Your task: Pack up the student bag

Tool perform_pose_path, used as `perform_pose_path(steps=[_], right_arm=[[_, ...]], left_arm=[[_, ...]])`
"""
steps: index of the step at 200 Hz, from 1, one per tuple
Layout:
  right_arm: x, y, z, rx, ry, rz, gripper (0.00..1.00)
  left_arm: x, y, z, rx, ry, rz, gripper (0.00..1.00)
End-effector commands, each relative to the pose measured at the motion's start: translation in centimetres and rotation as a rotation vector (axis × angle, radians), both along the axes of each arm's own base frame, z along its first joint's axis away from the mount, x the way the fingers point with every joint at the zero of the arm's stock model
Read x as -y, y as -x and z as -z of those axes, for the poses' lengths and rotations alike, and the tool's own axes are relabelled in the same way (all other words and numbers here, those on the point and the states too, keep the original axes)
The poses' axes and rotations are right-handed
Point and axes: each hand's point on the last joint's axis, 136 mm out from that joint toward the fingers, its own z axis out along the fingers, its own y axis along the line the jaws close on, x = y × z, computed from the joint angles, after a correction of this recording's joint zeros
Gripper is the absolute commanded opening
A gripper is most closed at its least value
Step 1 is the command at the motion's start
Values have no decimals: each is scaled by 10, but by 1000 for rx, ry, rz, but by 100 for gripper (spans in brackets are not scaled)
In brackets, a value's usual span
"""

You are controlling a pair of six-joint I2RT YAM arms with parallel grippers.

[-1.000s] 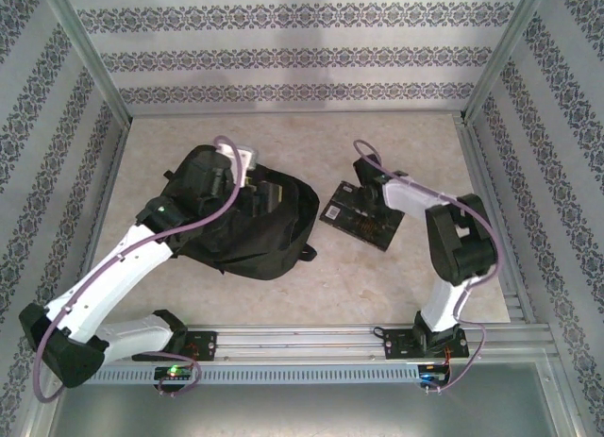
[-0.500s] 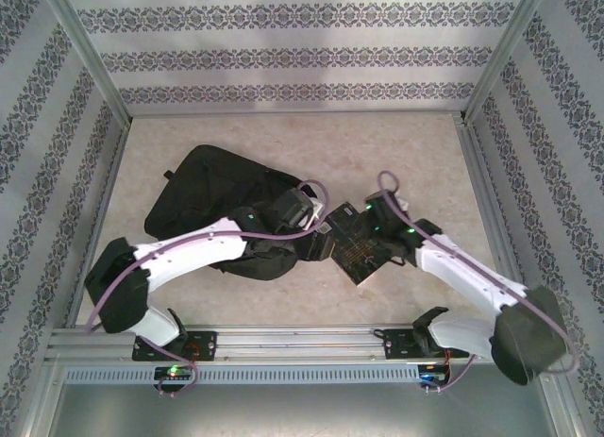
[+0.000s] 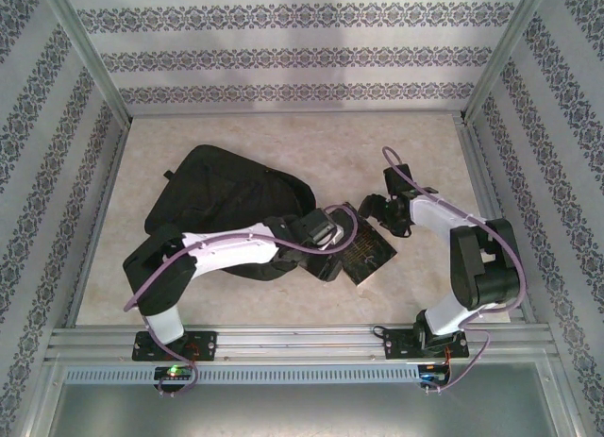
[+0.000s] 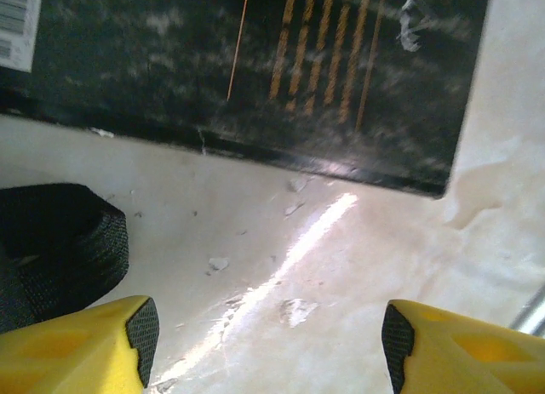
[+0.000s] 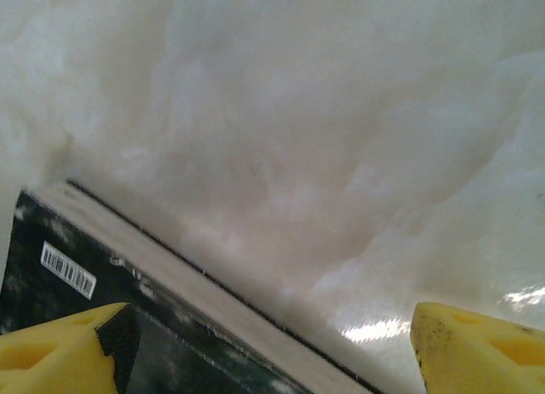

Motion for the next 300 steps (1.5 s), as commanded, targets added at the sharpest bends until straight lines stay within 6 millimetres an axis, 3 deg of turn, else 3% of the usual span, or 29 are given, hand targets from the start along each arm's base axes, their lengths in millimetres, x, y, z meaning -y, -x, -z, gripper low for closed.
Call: perform_pose_path(steps=[1,51,108,124,145,173,232,300], right_arm=[[-21,9,-7,23,-78,-85,83],[-40,47,0,-27,-152,-125,83],[-80,106,-10,-30,-162,-286,78],[-77,114,-8,-30,-128,-323,75],[-53,109,-3,-23,-1,-310,74],[-51,95,4,-25,16,-303,74],[-65,66,6,-6,-5,-346,58],[-103,68,2,-27,-168,-413,52]], left_arm=[[-28,-10,18,71,-167,-38,72],[-54,-31,45,39,-196,-222,73],[-78,-41,47,-2,-155,-292,67],[-84,-40,50,-9,-161,-295,62],[-86,-38,56,-31,-154,-284,55],[-82,-34,60,-58,-139,-262,43],[-77,-27,70,-104,-138,-229,16],[-71,-24,80,-148,-141,-205,9]])
